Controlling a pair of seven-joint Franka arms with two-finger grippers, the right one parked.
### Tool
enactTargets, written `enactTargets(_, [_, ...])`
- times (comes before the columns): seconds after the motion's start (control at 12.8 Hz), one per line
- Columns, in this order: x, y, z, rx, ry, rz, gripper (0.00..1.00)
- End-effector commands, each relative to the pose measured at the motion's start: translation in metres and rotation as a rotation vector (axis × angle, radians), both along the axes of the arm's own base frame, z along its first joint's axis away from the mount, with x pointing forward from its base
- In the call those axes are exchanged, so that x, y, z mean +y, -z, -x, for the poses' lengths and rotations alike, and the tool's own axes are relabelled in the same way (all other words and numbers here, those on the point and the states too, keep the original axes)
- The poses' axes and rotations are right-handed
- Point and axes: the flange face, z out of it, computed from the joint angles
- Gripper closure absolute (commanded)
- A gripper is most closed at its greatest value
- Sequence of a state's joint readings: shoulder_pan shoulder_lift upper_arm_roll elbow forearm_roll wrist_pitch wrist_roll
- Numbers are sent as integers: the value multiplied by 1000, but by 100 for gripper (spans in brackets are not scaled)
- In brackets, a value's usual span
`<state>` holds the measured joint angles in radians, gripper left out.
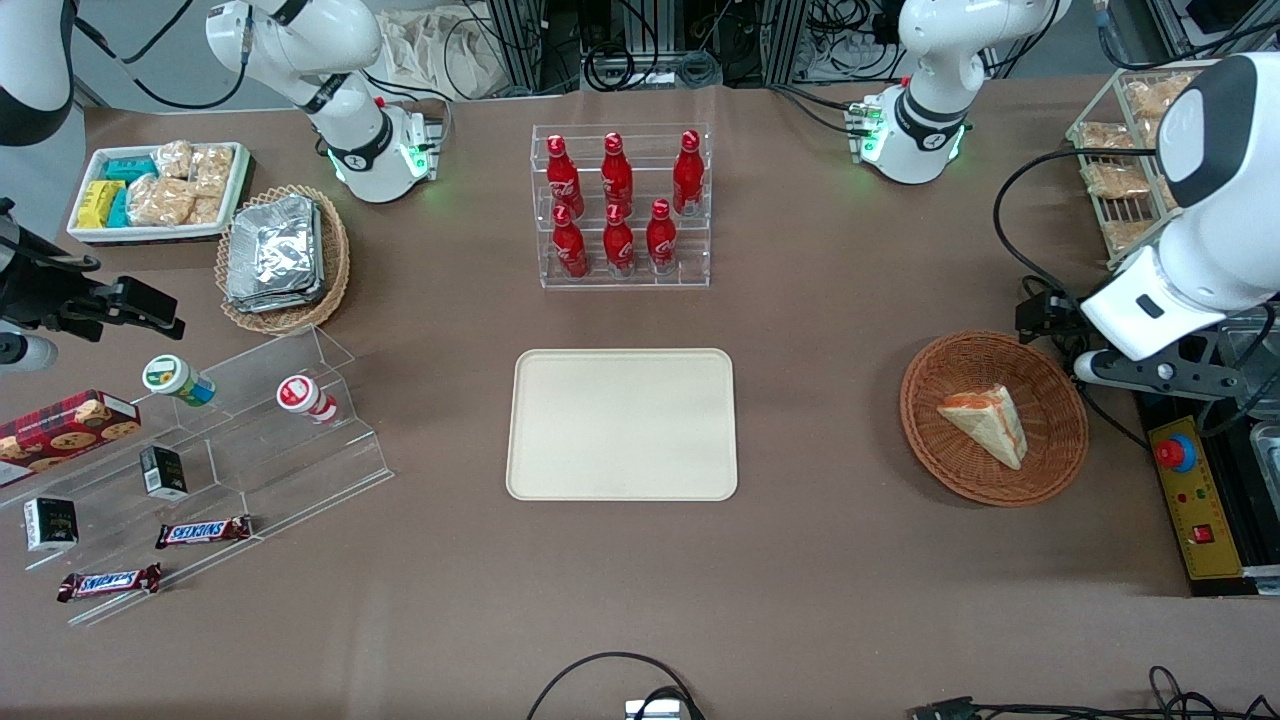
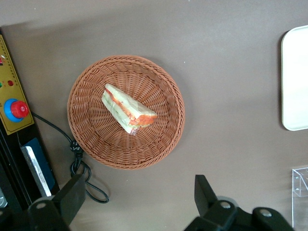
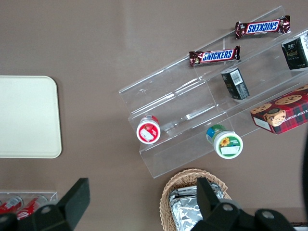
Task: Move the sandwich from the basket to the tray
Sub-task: 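Move the left gripper over the sandwich in the wicker basket and lower it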
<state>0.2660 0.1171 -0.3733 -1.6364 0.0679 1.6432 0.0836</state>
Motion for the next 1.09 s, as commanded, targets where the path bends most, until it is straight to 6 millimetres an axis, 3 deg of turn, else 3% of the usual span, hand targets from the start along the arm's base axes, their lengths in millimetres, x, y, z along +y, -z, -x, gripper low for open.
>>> enactTargets(0.0, [3,-5,-8,14,15,6,0])
enactTargets(0.16, [11,-4,-14,17,0,13,0])
enactTargets(0.39, [36,25,-11,63,-152,-13,0])
enactTargets(0.47, [37,41,-10,55,-208,-20,0])
enactTargets(0.62, [58,83,-3,39,-429,-47,0])
enactTargets(1.01, [53,179,14,-79,-736,-33,0])
